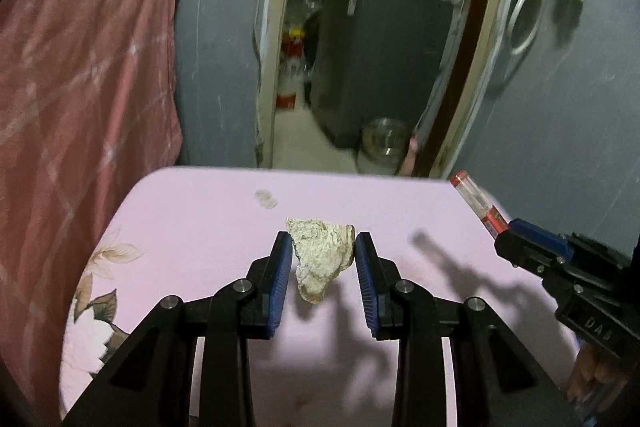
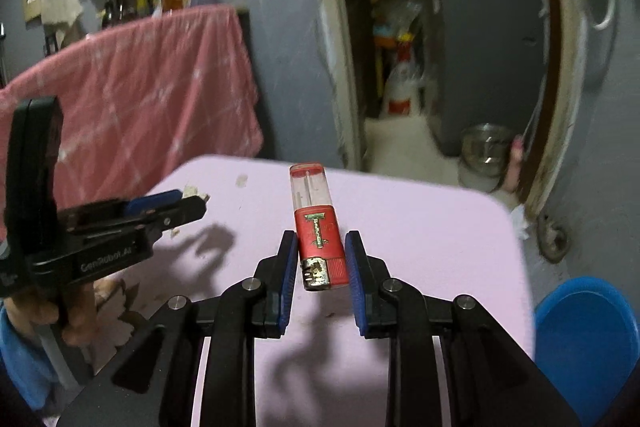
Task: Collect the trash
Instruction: 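Grasp the beige paper scrap with the left gripper while the right grasps the red lighter, then carry the paper scrap and red lighter over the blue bucket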
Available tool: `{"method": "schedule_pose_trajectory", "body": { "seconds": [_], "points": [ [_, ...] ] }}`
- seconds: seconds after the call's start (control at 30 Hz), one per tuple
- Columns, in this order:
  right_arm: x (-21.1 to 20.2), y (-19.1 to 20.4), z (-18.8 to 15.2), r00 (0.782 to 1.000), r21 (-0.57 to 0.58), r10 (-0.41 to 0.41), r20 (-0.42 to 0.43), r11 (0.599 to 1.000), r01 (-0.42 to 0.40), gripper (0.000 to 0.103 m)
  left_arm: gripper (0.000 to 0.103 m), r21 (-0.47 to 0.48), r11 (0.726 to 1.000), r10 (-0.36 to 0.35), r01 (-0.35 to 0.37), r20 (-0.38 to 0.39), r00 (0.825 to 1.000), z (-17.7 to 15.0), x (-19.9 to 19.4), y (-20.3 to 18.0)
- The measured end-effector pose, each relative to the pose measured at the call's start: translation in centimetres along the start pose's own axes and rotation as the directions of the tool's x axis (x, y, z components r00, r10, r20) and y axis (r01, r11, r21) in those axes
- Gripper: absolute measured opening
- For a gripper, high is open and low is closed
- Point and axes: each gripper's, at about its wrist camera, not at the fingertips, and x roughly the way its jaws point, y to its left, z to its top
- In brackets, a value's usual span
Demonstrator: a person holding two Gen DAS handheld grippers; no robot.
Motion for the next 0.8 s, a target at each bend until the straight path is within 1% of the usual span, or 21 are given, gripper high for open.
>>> {"method": "schedule_pose_trajectory", "body": {
  "seconds": [0.17, 0.33, 0.5, 0.67, 0.8],
  "points": [
    [-3.3, -0.8, 0.0, 0.992, 0.007, -0.054, 0.116, 0.999, 0.053, 0.022, 0.028, 0.010, 1.000, -0.027, 0.026, 0.108, 0.994, 0.5, -1.5, -3.0],
    [-6.8, -2.1, -0.3, 0.969, 0.027, -0.113, 0.219, 0.994, 0.109, 0.022, 0.028, 0.021, 0.998, -0.062, 0.059, 0.190, 0.980, 1.3, -2.5, -6.1],
    [-10.5, -4.1, -1.0, 0.933, 0.066, -0.187, 0.308, 0.982, 0.175, 0.022, 0.028, 0.042, 0.995, -0.099, 0.092, 0.241, 0.966, 2.0, -2.9, -9.5],
    [-13.4, -6.3, -1.8, 0.904, 0.116, -0.253, 0.344, 0.967, 0.226, 0.022, 0.028, 0.060, 0.987, -0.157, 0.146, 0.272, 0.949, 1.7, -3.0, -12.7],
    [-15.8, -7.7, -2.5, 0.868, 0.149, -0.319, 0.381, 0.948, 0.283, 0.022, 0.028, 0.090, 0.981, -0.190, 0.170, 0.312, 0.931, 1.3, -3.6, -15.7]
  ]
}}
